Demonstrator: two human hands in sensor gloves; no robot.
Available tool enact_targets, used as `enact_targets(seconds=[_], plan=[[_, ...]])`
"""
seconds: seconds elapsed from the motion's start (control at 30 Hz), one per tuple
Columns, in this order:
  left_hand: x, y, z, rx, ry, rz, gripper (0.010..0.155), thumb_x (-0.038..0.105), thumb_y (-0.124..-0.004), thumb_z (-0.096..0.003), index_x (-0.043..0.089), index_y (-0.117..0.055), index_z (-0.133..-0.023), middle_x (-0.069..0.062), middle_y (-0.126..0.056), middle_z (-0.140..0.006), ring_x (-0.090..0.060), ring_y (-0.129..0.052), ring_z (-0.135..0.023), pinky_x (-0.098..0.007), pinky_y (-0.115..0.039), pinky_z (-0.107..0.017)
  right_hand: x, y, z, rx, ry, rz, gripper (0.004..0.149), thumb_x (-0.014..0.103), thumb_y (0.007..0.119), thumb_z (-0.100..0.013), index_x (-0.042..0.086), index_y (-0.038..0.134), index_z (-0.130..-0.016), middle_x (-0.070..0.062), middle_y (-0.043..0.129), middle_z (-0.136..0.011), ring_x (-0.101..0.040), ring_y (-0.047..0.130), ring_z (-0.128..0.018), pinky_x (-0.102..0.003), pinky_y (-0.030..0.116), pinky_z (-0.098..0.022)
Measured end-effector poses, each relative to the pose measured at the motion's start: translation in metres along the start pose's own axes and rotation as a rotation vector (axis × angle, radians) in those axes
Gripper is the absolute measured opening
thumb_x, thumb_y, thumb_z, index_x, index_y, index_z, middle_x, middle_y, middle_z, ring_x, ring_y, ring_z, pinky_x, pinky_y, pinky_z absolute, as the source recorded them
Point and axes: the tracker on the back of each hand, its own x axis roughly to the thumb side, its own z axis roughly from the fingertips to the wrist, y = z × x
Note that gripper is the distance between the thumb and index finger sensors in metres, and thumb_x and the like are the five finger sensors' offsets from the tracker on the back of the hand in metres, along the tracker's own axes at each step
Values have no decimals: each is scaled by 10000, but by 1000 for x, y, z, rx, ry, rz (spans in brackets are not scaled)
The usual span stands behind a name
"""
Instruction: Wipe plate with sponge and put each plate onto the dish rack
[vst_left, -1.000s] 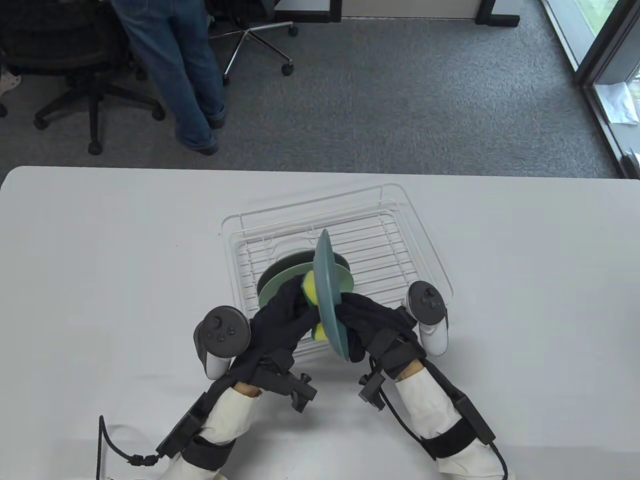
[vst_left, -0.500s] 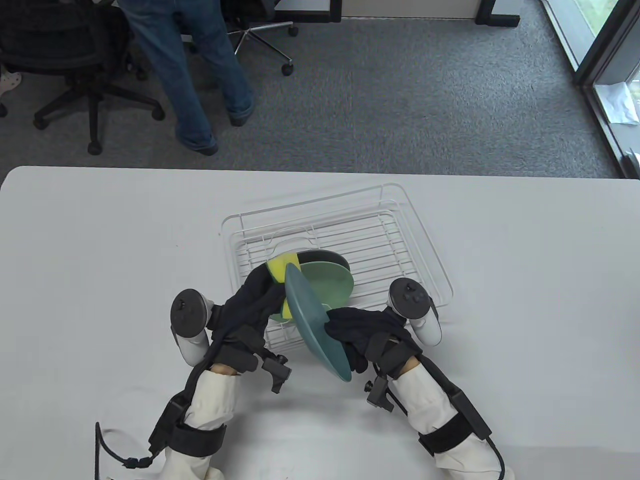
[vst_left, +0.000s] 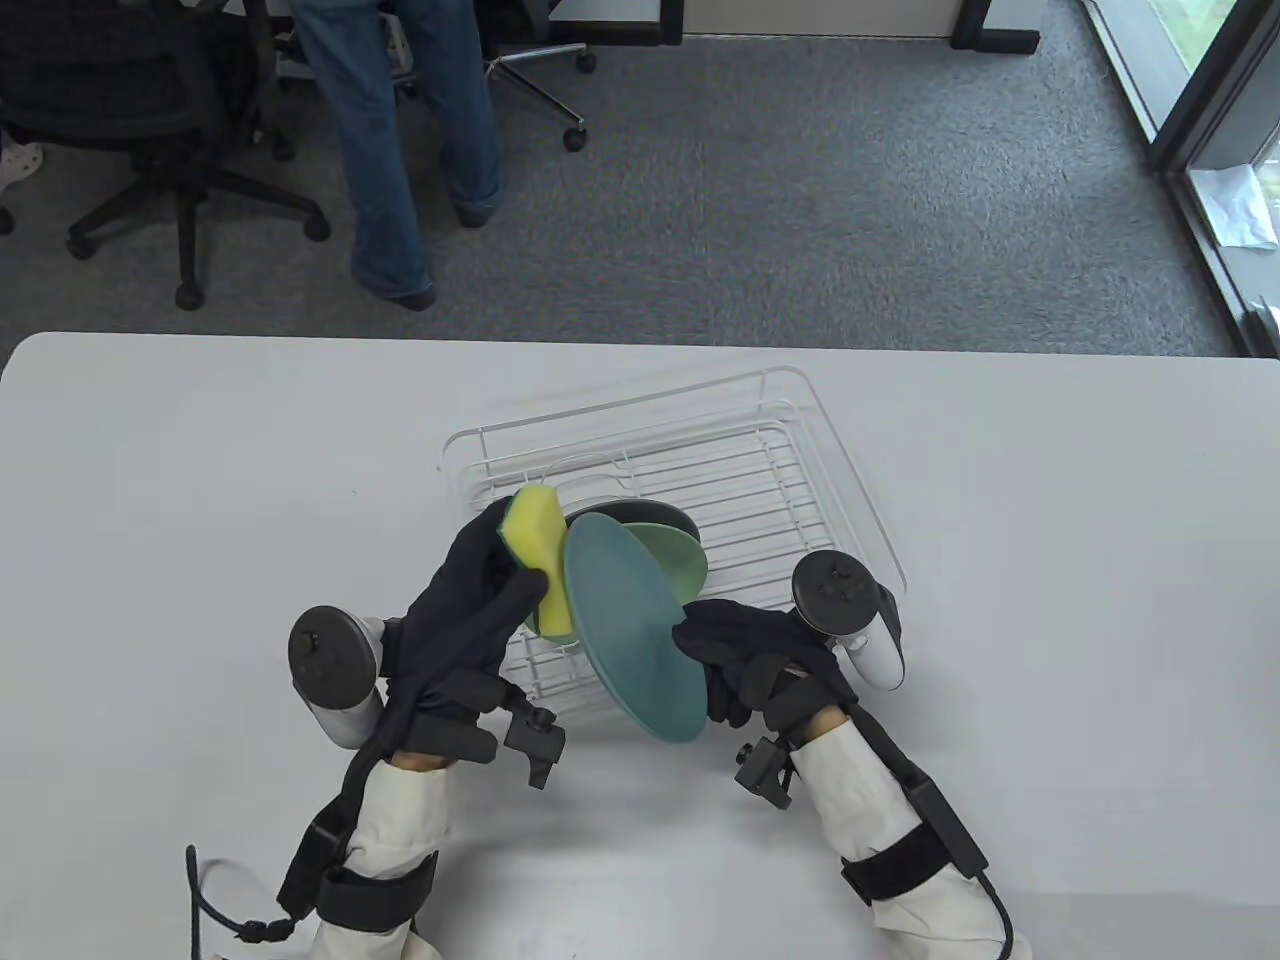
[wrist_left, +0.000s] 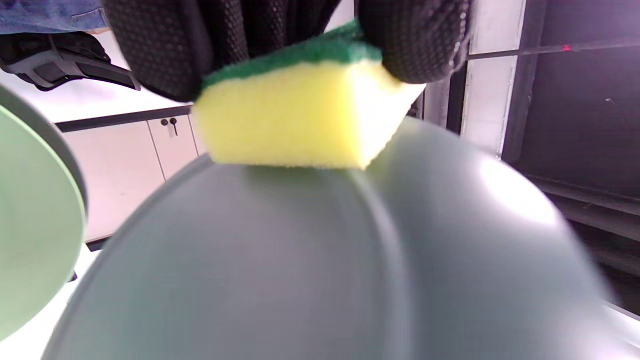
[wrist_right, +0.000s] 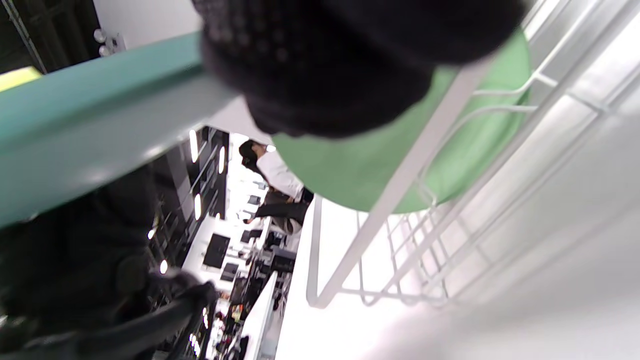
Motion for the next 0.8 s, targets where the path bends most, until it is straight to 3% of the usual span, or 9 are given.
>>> enact_targets(seconds=[0.2,0.47,0.73,0.8], plan=[[12,-27,5,-103,-29,-11,806,448,-804,-503,-30,-559,-1104,-248,-779,-990,-411,-916,-786,-421,-872,-546,-6,3,3,-97,30,-130,441,198,589,-631,-156,724,-855,-114,934,-460,-71,947,-241,-121,868,-124],[7,-72,14,-239,-11,-235,815,441,-813,-498,-61,-562,-1088,-269,-784,-963,-420,-928,-756,-428,-876,-520,-2,15,4,-43,-52,-410,444,217,534,-655,-132,659,-899,-87,909,-511,-51,936,-292,-112,867,-172],[-15,-59,8,-167,94,-263,792,427,-781,-519,-96,-568,-1074,-292,-795,-934,-425,-936,-722,-424,-879,-497,9,20,0,89,-153,-329,438,216,562,-639,-114,685,-899,-115,911,-489,-80,929,-271,-144,857,-155],[-25,-52,6,-150,155,-195,791,432,-772,-522,-98,-570,-1073,-291,-800,-930,-422,-940,-717,-418,-882,-494,9,23,-1,115,-156,-306,438,215,564,-637,-118,689,-894,-113,914,-479,-76,928,-263,-143,857,-148]])
